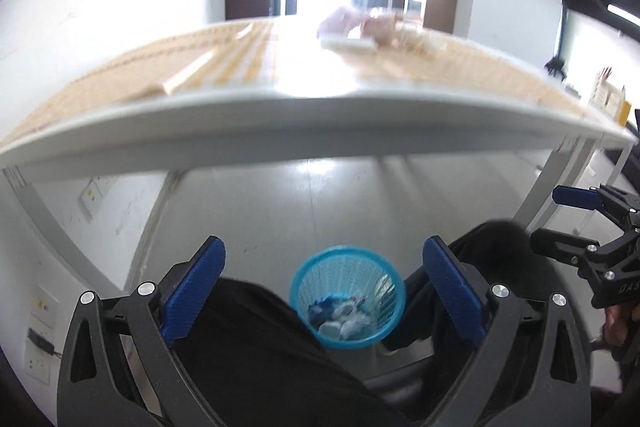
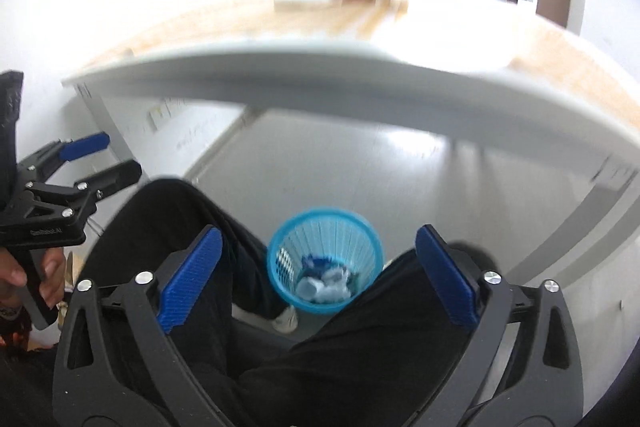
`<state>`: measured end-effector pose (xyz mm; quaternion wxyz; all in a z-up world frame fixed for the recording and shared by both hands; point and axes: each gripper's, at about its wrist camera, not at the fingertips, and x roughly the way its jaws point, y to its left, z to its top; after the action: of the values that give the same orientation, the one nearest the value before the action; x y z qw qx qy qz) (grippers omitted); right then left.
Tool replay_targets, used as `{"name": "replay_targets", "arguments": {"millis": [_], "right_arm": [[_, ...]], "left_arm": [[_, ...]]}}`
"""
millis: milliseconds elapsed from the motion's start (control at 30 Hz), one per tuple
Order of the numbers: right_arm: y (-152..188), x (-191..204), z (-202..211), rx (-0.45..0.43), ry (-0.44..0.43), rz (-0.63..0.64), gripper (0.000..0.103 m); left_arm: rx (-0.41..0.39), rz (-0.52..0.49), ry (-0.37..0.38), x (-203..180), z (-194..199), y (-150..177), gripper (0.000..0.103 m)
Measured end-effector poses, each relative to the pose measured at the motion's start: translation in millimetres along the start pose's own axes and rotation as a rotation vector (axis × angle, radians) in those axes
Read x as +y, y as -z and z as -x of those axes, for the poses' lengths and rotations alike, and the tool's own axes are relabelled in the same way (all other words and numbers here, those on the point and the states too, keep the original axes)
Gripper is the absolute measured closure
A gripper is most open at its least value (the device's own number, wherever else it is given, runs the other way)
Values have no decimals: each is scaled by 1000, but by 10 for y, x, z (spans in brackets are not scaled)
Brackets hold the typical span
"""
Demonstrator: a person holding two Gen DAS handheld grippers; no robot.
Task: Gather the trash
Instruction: 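Raise both tools back up over the remaining trash on the table, then grasp the pink-white drawstring bag with the left gripper while the right grasps a white tissue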
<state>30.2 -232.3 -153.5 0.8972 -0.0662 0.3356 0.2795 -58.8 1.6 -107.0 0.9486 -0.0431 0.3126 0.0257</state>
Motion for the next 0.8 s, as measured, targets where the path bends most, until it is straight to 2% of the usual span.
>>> {"name": "replay_targets", "arguments": {"millis": [133,267,367,567,800], "right_arm": [[-237,-86,306,-91,7,-28,9],[-519,-226,473,-163,25,-53,9],[-752,-311,456,-185,36,-66,9],[-1195,-568,269,-192,62,-96,9],[-1499,-800,-20,-145,76,-93,9]], "left_arm": [[-26,6,56,-20,204,-259,6],[-77,-12,36,-48,270,-595,6],[-97,-6,28,-29,216,-879,6],[-94,-47,13,-102,26,-1426,6],[-52,-104,-12,-229,-430,-1836,6]]}}
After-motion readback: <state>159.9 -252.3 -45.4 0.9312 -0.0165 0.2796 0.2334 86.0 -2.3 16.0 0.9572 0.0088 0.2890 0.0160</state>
